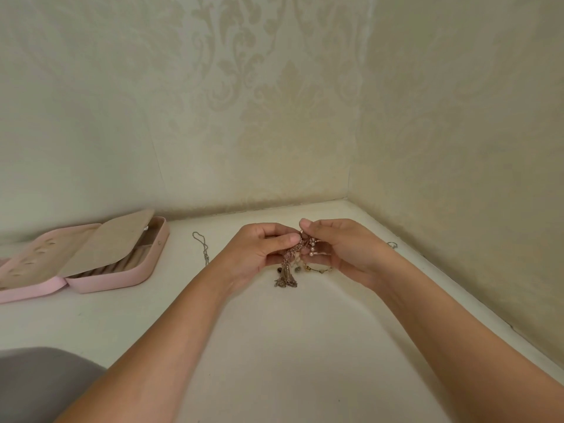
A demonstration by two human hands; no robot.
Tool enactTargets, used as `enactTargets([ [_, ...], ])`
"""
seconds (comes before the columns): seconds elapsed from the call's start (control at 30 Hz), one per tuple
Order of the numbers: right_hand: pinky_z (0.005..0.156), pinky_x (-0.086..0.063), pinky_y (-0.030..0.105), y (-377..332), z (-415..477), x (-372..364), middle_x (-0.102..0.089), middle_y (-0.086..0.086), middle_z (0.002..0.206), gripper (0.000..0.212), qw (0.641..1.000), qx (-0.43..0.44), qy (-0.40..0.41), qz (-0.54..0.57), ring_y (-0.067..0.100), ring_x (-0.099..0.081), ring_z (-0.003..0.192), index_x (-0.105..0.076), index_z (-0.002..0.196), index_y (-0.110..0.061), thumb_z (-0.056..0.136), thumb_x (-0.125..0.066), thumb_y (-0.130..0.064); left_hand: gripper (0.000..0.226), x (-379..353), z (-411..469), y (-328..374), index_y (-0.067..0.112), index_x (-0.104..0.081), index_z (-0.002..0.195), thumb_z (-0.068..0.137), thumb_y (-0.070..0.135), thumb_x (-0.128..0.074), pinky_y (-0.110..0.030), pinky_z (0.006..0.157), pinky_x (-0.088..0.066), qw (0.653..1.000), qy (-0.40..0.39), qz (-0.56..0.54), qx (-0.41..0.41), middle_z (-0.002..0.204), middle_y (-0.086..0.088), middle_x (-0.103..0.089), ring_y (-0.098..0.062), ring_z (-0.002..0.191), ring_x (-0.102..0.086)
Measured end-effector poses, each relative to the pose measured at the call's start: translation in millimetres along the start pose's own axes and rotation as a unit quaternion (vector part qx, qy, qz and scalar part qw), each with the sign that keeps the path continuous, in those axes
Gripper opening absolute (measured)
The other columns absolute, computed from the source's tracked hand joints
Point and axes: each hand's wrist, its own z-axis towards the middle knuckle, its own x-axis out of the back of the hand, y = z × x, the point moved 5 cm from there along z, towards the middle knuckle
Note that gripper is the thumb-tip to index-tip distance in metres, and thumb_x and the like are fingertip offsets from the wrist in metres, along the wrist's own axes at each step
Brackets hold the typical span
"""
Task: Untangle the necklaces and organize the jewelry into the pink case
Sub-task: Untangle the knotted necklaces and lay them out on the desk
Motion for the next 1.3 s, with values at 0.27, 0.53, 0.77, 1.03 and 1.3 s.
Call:
enactTargets([
  [0.27, 0.061, -0.053, 0.020, -3.9, -1.3, -5.0, -0.063, 0.008, 0.080, 0.015, 0.999, -0.002, -0.032, 0.041, 0.010, -0.054, 0.057, -0.067, 0.100, 0.003, 0.088, -0.062, -0.004, 0.015, -1.1, 1.5, 2.9, 0.015, -0.058, 0.072, 0.081, 0.027, -0.059, -0.033, 0.078, -0.049, 0.992, -0.048, -0.112, 0.018, 0.082, -0.005, -0.059, -0.023, 0.082, -0.057],
  [0.53, 0.070, -0.053, 0.019, -6.5, -4.8, -9.0, -0.068, 0.001, 0.078, 0.010, 0.995, 0.057, 0.005, -0.084, 0.010, -0.064, 0.071, -0.067, 0.084, -0.010, 0.091, -0.063, -0.016, 0.032, -7.6, -1.9, 4.5, 0.019, -0.064, 0.055, 0.083, 0.036, -0.069, -0.022, 0.060, -0.045, 0.996, -0.051, -0.069, 0.009, 0.066, 0.003, -0.058, -0.012, 0.065, -0.058],
  [0.77, 0.073, -0.052, 0.019, -11.9, -2.0, 7.1, -0.061, -0.003, 0.069, 0.012, 0.998, 0.041, 0.038, 0.015, 0.009, -0.063, 0.066, -0.066, 0.081, -0.010, 0.088, -0.064, -0.019, 0.034, -0.7, -0.9, -0.7, 0.022, -0.049, 0.057, 0.081, 0.031, -0.070, -0.013, 0.040, -0.026, 0.998, -0.017, -0.043, 0.054, 0.048, 0.010, -0.032, -0.003, 0.040, -0.027],
  [1.03, 0.067, -0.056, 0.021, -16.5, -4.1, 13.8, -0.065, 0.001, 0.073, 0.015, 0.996, 0.034, 0.022, 0.078, 0.010, -0.060, 0.059, -0.069, 0.096, -0.004, 0.089, -0.058, 0.003, 0.014, 3.5, 1.9, 2.4, 0.016, -0.062, 0.072, 0.076, 0.029, -0.067, -0.033, 0.083, -0.046, 0.993, -0.032, -0.114, 0.007, 0.082, -0.001, -0.063, -0.014, 0.079, -0.061],
  [1.3, 0.048, -0.041, 0.016, -14.2, -5.5, 3.8, -0.059, 0.001, 0.068, 0.017, 0.999, 0.012, -0.032, 0.027, 0.005, -0.031, 0.043, -0.067, 0.102, -0.002, 0.094, -0.053, -0.005, 0.022, -3.2, 1.0, 6.2, 0.016, -0.065, 0.068, 0.084, 0.024, -0.053, -0.028, 0.064, -0.051, 0.980, -0.025, -0.198, 0.023, 0.061, 0.004, -0.053, -0.010, 0.055, -0.053],
])
